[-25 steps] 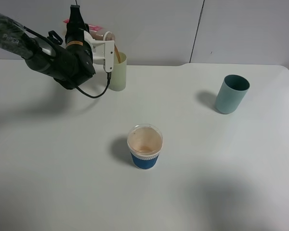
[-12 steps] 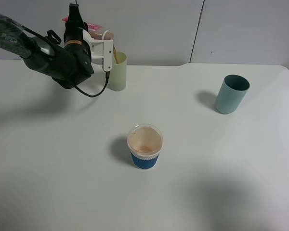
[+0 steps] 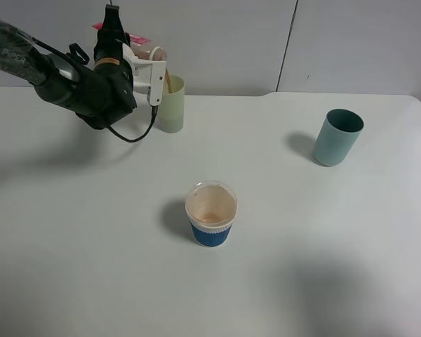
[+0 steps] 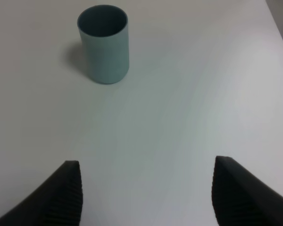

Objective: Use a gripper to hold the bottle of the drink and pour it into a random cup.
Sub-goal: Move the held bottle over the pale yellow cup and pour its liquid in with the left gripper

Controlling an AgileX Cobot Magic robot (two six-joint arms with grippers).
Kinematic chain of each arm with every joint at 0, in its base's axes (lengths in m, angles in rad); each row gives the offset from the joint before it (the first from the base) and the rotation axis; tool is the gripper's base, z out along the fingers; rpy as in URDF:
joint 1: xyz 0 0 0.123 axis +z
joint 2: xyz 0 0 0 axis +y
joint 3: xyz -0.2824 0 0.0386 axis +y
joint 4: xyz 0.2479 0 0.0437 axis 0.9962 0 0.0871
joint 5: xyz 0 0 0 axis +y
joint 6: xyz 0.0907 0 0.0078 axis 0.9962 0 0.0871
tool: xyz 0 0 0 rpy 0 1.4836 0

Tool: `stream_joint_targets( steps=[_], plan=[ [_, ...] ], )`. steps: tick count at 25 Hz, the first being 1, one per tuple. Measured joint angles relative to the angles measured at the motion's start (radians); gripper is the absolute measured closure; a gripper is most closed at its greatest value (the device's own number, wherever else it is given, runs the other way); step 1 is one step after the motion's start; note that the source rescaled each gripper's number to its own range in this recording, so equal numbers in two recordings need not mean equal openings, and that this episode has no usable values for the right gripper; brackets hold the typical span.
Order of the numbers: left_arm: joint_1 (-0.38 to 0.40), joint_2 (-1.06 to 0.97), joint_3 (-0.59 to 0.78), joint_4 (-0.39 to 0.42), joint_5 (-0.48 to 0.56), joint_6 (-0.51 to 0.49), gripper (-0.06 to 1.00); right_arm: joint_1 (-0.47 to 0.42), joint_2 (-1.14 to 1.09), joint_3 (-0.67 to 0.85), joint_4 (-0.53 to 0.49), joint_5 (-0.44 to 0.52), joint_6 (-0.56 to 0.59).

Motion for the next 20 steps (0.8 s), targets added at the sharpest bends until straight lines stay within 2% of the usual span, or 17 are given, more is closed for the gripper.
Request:
stream_joint_targets(
  steps=[16, 20],
  plan=[
    [0.0, 0.0, 0.0, 0.037, -0.044, 0.029, 0.94, 0.0, 0.0, 0.0, 0.0, 0.0, 0.0],
    [0.0, 0.0, 0.0, 0.067, -0.066, 0.029, 0.94, 0.0, 0.0, 0.0, 0.0, 0.0, 0.0]
  ],
)
